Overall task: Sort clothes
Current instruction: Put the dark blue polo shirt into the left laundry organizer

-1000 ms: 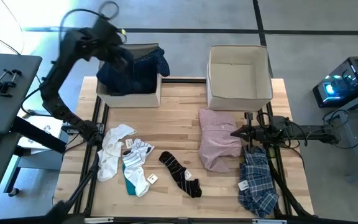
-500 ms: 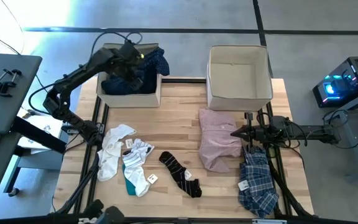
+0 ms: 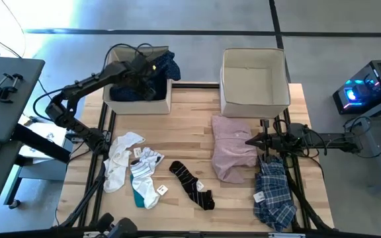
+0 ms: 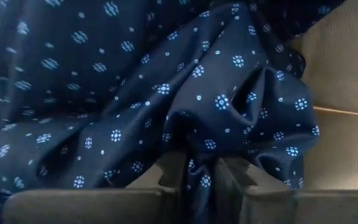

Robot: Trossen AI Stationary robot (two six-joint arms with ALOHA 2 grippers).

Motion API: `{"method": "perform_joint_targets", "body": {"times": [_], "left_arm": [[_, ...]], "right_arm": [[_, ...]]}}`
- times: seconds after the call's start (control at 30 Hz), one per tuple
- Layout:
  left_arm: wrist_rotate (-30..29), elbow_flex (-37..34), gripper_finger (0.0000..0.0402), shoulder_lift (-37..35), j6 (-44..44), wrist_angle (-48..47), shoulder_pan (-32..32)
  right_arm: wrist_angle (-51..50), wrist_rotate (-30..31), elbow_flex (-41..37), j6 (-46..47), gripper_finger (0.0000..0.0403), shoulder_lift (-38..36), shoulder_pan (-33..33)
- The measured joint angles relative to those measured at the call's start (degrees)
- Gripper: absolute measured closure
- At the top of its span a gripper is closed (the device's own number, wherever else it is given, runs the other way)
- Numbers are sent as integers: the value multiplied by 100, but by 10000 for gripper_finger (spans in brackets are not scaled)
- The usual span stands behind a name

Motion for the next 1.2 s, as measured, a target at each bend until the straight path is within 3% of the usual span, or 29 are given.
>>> {"method": "perform_joint_targets", "body": {"times": [0.5,0.67,0.9,1.2], "left_arm": [[547,-885,204,170,-647,655,212],[512,-883,175,237,-827,507,212],[489,-120,172,246,-663,-782,212],[511,1645,172,244,-155,-2700,-10]], "right_arm": [[2,-6,1,-1,402,0,-1],[2,-7,-1,1,402,0,-1],[0,-9,-1,-1,402,0,-1],[0,-13,1,0,402,0,0]]}}
